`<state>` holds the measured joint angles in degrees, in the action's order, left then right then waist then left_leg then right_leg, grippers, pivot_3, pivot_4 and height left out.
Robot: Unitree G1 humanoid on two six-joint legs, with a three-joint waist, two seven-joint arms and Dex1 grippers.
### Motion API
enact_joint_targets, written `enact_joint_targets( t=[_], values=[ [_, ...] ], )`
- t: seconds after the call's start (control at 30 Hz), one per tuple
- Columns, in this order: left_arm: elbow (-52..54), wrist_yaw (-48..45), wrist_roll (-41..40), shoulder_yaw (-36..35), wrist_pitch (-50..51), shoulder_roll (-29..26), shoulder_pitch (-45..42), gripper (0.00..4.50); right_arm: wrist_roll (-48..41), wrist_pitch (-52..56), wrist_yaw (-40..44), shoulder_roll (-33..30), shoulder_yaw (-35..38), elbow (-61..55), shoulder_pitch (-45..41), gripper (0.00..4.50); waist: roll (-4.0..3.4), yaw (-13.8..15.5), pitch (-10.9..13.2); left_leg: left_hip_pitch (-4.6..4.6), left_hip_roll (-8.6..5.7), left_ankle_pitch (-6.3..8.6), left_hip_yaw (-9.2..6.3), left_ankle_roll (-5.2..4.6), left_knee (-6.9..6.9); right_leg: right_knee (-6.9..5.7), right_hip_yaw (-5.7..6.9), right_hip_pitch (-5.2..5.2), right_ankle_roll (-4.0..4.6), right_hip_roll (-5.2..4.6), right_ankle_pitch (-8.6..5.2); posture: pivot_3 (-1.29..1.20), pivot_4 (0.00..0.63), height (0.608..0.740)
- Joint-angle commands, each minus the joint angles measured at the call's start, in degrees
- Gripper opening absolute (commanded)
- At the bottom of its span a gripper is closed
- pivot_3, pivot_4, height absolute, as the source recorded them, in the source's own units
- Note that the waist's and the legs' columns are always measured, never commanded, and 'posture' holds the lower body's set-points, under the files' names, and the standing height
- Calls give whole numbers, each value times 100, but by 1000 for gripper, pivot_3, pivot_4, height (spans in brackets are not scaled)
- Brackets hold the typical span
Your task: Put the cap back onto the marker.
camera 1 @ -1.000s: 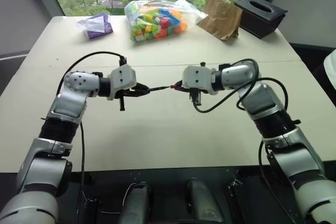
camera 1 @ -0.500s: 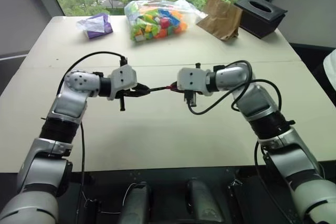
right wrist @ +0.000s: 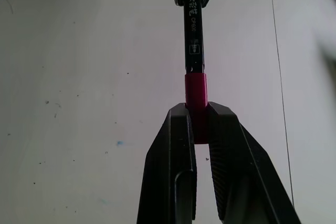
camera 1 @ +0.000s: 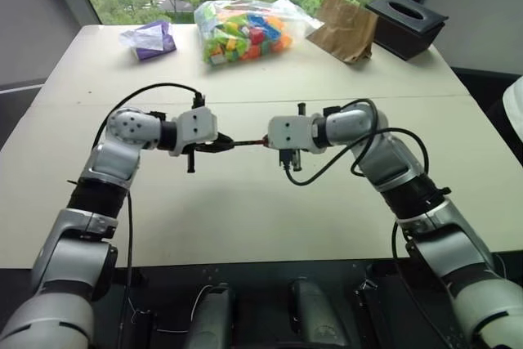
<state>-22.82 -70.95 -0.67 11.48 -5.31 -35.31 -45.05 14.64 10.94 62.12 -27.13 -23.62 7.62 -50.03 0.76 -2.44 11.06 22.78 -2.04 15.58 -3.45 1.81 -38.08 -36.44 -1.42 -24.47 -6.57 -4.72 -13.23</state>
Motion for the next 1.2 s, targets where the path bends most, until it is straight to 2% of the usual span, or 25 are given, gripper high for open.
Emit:
enact_joint_targets(
  t=[0.03, 0.53, 0.8, 0.9, 1.1, 1.2],
  values=[
    [253, 178, -234, -141, 34, 220, -237, 33, -227, -28, 20, 360, -75, -406, -164, 35, 0, 0, 0, 0, 0, 0, 0, 0, 0, 0, 0, 0, 0, 0, 0, 0, 150, 740],
    [611, 133, -376, -222, 361, 335, -104, 33, -181, 183, 19, 609, -221, -784, 56, 35, 0, -2, 0, 0, 0, 0, -1, 0, 0, -1, 0, 0, 0, 1, 0, 0, 150, 740],
    [825, 225, -492, -391, 675, 334, 106, 33, -182, 76, -20, 450, -86, -704, 171, 35, 0, -2, 0, 0, 0, 0, -1, 0, 0, -2, 0, 0, 0, 1, 0, 0, 150, 740],
    [922, 286, -536, -479, 859, 303, 239, 33, -181, 62, -44, 381, -9, -667, 204, 1301, 1, -1, -1, 0, 0, 0, -2, 0, 0, -2, 0, 0, 0, 0, 0, 0, 150, 740],
    [1343, 486, -640, -622, 1259, 57, 686, 33, -191, 53, -170, 151, 147, -601, 241, 4327, 2, -6, -1, -2, 1, 0, -6, 0, 0, -3, -1, -1, 0, 0, 0, 0, 150, 740],
    [1603, 734, -703, -785, 1592, -97, 951, 33, -270, 103, -210, -11, 265, -666, 290, 4327, 2, -2, -1, -2, 1, 0, -7, 0, 0, -3, -1, -1, 0, 0, 0, 0, 150, 740]
  ],
)
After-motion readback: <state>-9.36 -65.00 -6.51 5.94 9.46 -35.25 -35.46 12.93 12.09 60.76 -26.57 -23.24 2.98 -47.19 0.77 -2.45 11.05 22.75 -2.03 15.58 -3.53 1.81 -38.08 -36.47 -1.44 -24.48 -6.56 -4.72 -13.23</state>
